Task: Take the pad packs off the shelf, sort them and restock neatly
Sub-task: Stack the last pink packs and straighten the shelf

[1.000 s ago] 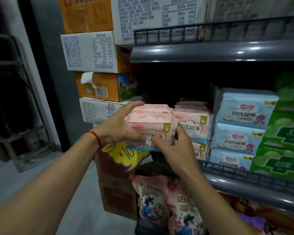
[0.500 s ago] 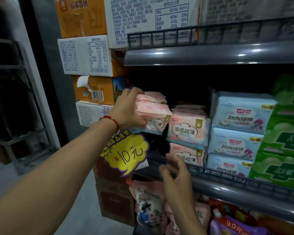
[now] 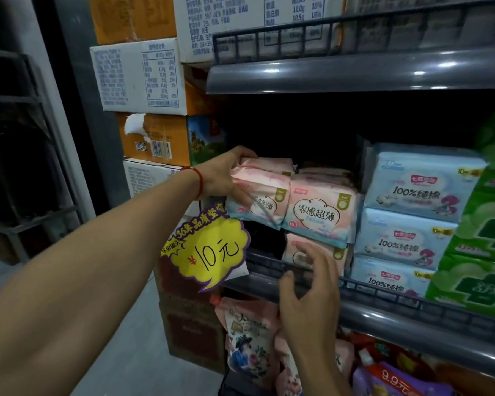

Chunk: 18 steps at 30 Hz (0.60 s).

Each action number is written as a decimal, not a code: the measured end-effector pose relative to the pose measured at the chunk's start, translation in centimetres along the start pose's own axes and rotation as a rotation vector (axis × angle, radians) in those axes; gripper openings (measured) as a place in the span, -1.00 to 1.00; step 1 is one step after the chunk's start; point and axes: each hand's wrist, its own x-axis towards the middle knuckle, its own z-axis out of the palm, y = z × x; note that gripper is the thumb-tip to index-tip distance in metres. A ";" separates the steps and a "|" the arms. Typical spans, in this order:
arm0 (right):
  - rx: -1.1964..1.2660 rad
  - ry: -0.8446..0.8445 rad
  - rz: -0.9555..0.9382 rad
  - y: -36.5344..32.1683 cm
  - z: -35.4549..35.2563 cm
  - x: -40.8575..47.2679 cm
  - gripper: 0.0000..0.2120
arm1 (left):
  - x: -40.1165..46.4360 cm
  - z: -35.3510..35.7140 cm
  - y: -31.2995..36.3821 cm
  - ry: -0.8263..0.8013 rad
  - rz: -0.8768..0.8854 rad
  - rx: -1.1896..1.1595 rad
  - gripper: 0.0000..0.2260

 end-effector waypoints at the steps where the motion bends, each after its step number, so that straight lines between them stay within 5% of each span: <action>1: -0.092 0.041 -0.093 0.1 0.0 0.6 -0.51 | 0.6 0.2 -0.3 -0.014 -0.020 -0.030 -0.12; 7: -0.339 -0.011 -0.181 1.6 0.3 2.6 -0.34 | 2.4 1.1 -1.9 -0.063 -0.081 -0.157 -0.16; 18: -0.311 -0.027 -0.152 1.4 0.5 2.8 -0.34 | 2.3 2.6 -4.0 -0.134 -0.164 -0.120 -0.17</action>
